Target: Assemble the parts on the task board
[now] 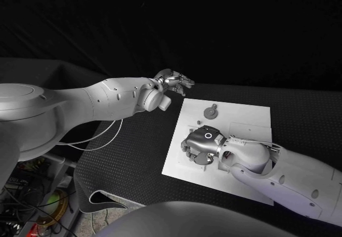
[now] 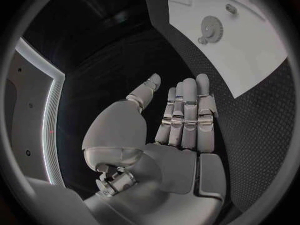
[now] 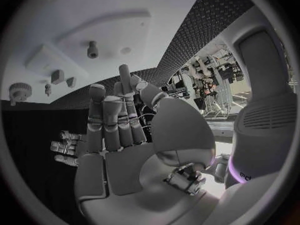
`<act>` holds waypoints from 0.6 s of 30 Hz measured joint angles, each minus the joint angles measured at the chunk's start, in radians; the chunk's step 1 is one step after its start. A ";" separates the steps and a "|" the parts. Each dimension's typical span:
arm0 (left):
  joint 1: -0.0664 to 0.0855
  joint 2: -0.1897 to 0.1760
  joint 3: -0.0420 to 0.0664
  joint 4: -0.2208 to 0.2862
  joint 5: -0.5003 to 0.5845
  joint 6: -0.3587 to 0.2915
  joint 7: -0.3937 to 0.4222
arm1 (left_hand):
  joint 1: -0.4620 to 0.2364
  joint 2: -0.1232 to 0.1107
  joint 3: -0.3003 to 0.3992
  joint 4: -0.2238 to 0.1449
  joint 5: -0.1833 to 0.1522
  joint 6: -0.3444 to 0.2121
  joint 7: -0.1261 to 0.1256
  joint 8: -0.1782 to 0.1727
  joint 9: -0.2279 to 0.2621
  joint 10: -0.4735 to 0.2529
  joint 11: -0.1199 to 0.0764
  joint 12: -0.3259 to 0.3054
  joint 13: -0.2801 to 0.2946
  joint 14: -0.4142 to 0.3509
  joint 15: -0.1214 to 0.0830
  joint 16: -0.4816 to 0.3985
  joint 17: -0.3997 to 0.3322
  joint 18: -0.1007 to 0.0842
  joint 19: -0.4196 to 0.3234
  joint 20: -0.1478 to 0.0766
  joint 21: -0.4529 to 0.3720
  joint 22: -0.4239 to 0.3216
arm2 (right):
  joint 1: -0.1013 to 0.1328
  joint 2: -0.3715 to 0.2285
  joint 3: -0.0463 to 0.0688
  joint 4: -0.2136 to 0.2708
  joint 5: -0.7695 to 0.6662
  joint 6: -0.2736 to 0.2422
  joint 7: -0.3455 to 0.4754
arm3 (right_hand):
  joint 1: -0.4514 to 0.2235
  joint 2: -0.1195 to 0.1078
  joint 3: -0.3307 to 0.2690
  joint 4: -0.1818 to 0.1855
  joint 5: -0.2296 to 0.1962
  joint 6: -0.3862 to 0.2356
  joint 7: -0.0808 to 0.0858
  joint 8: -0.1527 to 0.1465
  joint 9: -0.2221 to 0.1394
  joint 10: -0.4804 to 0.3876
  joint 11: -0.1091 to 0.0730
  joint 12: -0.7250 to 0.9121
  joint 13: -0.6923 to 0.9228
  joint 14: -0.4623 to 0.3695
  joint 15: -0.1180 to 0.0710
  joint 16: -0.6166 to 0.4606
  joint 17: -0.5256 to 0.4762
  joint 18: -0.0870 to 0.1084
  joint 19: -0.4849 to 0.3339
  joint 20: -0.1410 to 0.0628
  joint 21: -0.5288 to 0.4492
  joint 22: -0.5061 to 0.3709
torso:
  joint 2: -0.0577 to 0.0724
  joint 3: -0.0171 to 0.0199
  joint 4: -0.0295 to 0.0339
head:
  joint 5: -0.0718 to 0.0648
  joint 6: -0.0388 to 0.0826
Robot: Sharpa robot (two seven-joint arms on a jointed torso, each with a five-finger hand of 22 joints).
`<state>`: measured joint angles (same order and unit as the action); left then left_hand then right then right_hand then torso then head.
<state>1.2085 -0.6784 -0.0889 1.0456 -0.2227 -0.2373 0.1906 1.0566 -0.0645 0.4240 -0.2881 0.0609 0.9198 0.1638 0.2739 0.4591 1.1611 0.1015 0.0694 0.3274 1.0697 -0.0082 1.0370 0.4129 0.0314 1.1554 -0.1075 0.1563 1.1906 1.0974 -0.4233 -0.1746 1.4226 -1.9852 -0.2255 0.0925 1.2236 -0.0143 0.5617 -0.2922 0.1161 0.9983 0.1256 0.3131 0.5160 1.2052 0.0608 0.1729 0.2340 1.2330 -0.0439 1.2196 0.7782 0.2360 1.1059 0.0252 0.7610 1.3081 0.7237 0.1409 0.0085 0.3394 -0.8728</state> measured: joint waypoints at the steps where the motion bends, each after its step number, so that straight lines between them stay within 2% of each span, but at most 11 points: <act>1: 0.000 0.000 0.000 0.000 0.000 0.000 0.000 | 0.000 0.000 0.000 0.000 0.000 0.000 0.000 0.000 0.000 0.000 0.000 0.000 0.000 0.000 0.000 0.000 0.000 0.000 0.000 0.000 0.000 0.000 | -0.001 0.000 0.000 -0.004 -0.001 -0.001 0.000 | 0.000 0.000 0.000 0.000 0.000 0.000 0.000 -0.002 0.000 0.000 0.000 0.000 0.000 0.001 0.001 0.000 0.000 0.000 0.000 0.000 0.000 0.000 | 0.000 0.0002 0.0000 | 0.001 0.000; 18: 0.000 -0.002 0.000 0.000 0.000 0.000 0.000 | 0.000 0.000 0.000 0.000 0.000 0.000 0.000 0.000 -0.001 0.000 0.000 0.000 0.001 0.000 0.000 0.000 0.001 0.000 0.000 0.000 0.000 0.001 | -0.006 -0.014 -0.002 -0.028 -0.004 -0.002 0.002 | 0.000 0.000 0.000 0.000 0.000 -0.001 -0.001 -0.003 -0.002 0.000 0.000 -0.007 0.000 0.001 0.001 0.000 0.000 0.000 0.001 0.000 0.000 0.000 | -0.001 0.0009 -0.0022 | 0.013 0.000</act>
<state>1.2087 -0.6805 -0.0889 1.0452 -0.2230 -0.2371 0.1906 1.0566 -0.0645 0.4240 -0.2881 0.0609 0.9199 0.1637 0.2739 0.4583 1.1612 0.1014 0.0694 0.3282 1.0696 -0.0083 1.0370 0.4137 0.0314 1.1558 -0.1079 0.1564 1.1915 1.0917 -0.4373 -0.1768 1.3948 -1.9895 -0.2278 0.0943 1.2237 -0.0143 0.5614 -0.2925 0.1160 0.9977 0.1250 0.3105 0.5144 1.2054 0.0610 0.1656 0.2340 1.2343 -0.0426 1.2196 0.7782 0.2356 1.1064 0.0251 0.7610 1.3079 0.7228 0.1418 0.0063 0.3528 -0.8728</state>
